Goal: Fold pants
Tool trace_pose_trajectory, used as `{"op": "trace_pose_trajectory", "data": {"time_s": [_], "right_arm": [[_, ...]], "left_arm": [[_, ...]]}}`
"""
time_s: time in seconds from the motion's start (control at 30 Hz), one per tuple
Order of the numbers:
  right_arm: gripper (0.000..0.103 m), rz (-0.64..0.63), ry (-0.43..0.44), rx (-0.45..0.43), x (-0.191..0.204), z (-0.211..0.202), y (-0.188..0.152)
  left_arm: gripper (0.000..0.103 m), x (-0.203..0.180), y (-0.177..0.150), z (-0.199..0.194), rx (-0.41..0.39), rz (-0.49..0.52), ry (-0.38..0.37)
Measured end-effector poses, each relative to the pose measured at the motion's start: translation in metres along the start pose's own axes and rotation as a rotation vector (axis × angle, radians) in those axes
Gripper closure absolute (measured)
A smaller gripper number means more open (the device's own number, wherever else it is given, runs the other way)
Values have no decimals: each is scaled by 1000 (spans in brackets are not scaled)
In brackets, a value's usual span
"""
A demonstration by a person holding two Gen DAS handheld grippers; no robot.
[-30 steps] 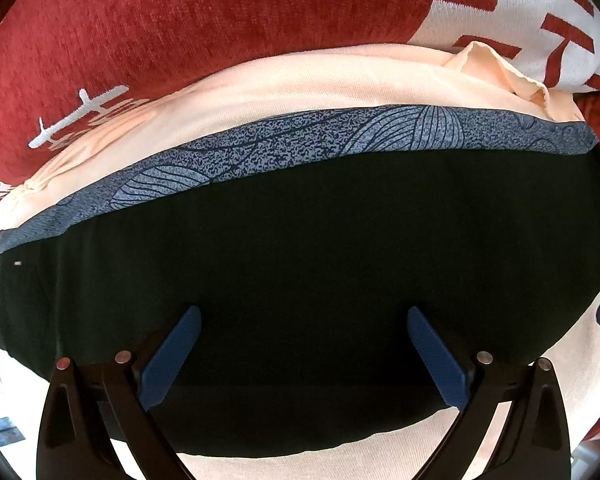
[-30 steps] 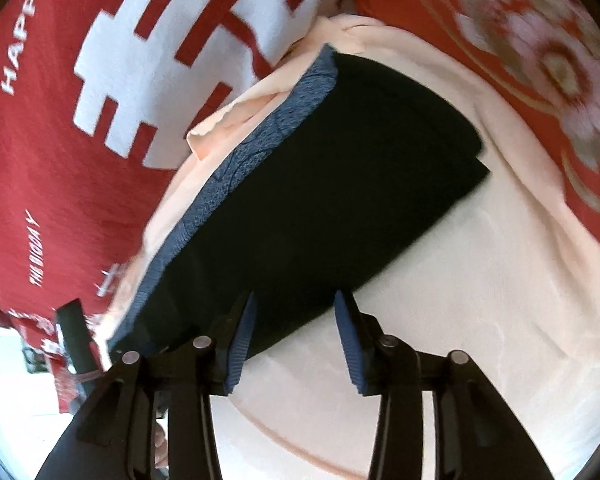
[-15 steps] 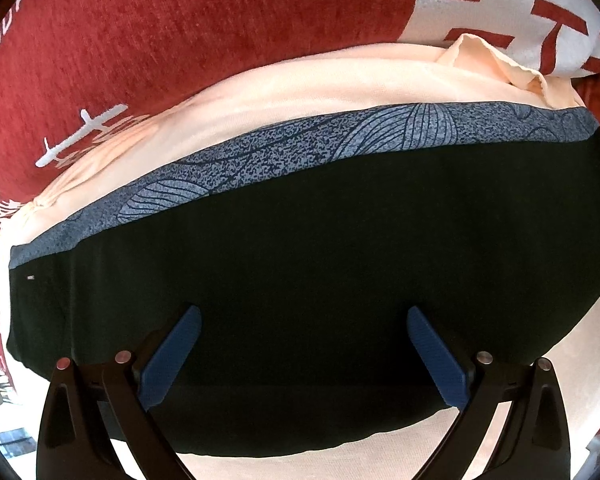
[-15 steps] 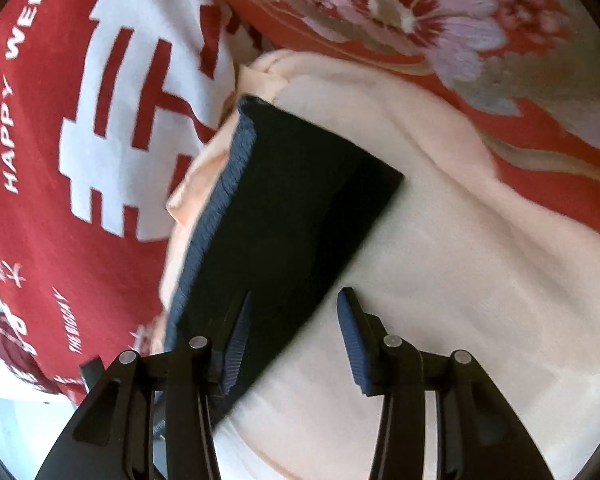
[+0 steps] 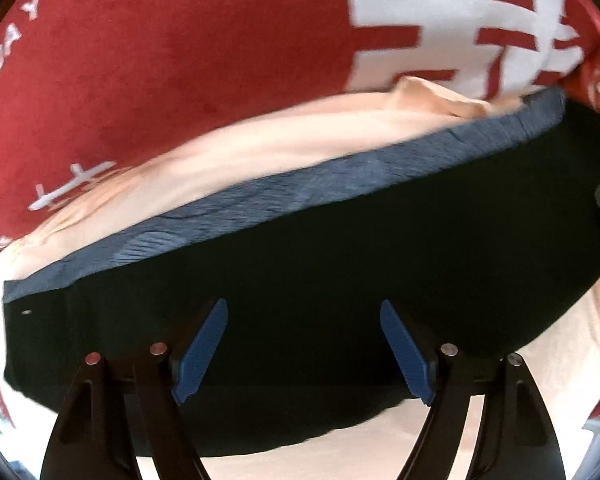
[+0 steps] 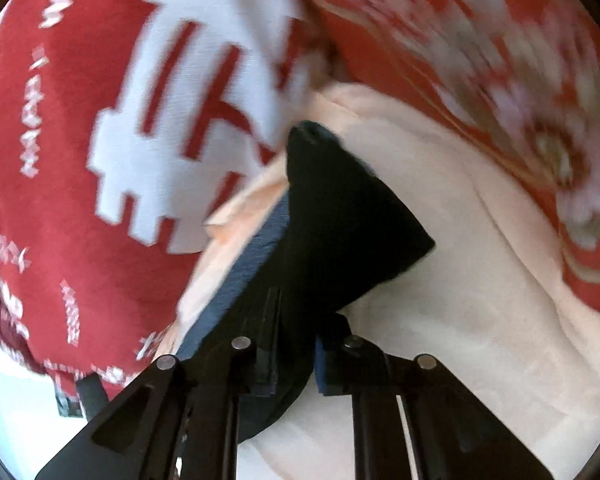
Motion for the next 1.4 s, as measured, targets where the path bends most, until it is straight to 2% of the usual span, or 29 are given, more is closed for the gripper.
{"op": "trace_pose_trajectory", "data": {"time_s": [0.07,0.13,0.33,0.43,0.6,0.77,0.9,1.03,1.1,1.2,1.3,1.37,1.4], "right_arm": [[89,-63,14,-4,19,-9,-1],[89,-123,18,-8,37,-14,-4],[89,-243,-12,-1,72,-9,-10],[89,-289,-26,-4,87,-12,-13],[89,-400,-53,-12,126,-19,-32],[89,-529,-84,-16,169,-13,-66],[89,-643,-118,4,208,10,-105],[88,-753,-155,64,238,53,-159],[88,-797,-195,123,243,87,-193],[82,-897,-304,175,242,135,-240],[80,-1026,-464,128,241,160,-276],[75,-1116,-563,98,243,165,-293],[70,-1157,-591,96,245,164,-302]], "left_arm": [[22,-14,-8,21,78,24,-50],[22,-18,-10,23,29,4,-42],[20,-14,-8,20,47,-13,-106],[20,-3,-10,11,59,-54,-142],[20,46,-21,-14,22,-130,-118],[20,125,-42,-28,10,-186,-60],[20,193,-65,-29,20,-252,-17],[20,251,-91,-30,29,-333,38],[20,280,-95,-28,42,-363,56],[20,303,-110,-25,58,-388,74],[20,317,-121,-24,73,-400,64],[20,319,-134,-26,74,-398,57],[20,317,-134,-28,71,-395,49]]}}
Point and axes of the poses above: each gripper's, at about its wrist camera, not at the fingertips, and z roughly the way its jaws point, x to its left, y to its top, the point moved 4 cm from there along z, roughly the way its jaws point, and after that the axes turned 1 degree about -x, right-handed, at the moved point
